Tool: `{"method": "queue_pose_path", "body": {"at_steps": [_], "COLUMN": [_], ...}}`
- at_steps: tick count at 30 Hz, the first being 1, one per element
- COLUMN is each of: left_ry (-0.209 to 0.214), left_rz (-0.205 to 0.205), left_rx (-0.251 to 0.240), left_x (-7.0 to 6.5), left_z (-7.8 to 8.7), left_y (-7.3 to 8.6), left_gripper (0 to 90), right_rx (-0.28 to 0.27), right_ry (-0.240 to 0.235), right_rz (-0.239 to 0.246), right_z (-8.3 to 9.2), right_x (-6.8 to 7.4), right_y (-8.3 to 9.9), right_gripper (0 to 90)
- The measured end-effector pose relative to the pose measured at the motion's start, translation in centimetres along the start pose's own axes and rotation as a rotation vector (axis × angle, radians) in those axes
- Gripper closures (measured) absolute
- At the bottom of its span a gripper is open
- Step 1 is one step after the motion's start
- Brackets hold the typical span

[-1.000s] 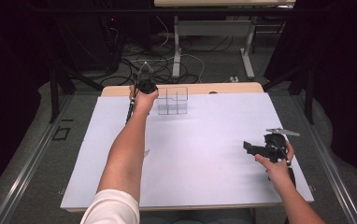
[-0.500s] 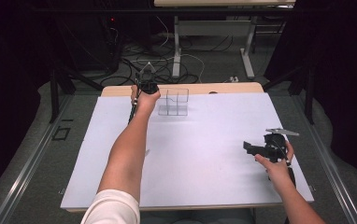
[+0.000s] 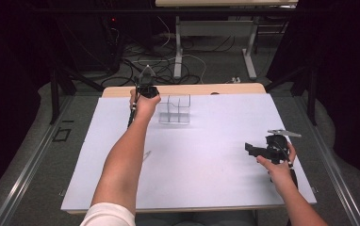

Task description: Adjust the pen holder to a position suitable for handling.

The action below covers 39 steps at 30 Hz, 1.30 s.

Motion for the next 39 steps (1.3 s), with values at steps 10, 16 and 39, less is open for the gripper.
{"method": "queue_pose_path", "body": {"at_steps": [10, 16, 39], "left_ry": [0.015, 0.026, 0.093], "left_rz": [-0.024, -0.023, -0.028], "left_rx": [0.011, 0.012, 0.012], "left_x": [-0.7, -0.7, -2.7], "left_z": [1.5, 2.7, 3.6], "left_y": [2.9, 4.4, 8.9], "left_gripper": [89.4, 89.3, 88.5], "right_rx": [0.013, 0.009, 0.019], "right_ry": [-0.025, -0.028, -0.03], "right_rz": [-0.009, -0.005, -0.017], "right_z": [-0.2, -0.1, -0.2], "right_x": [0.3, 0.6, 0.9], "right_y": [0.1, 0.1, 0.4], "right_gripper": [0.3, 0.4, 0.7]}}
Point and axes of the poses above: each handheld gripper's, and its own axes: z roughly backward along the jaws, y roughly out of its underside, x roughly to its left, the point moved 5 cm from there along -z, roughly forward along the jaws, and after that the axes turned 2 degrees about -y, right-handed, at the moved point
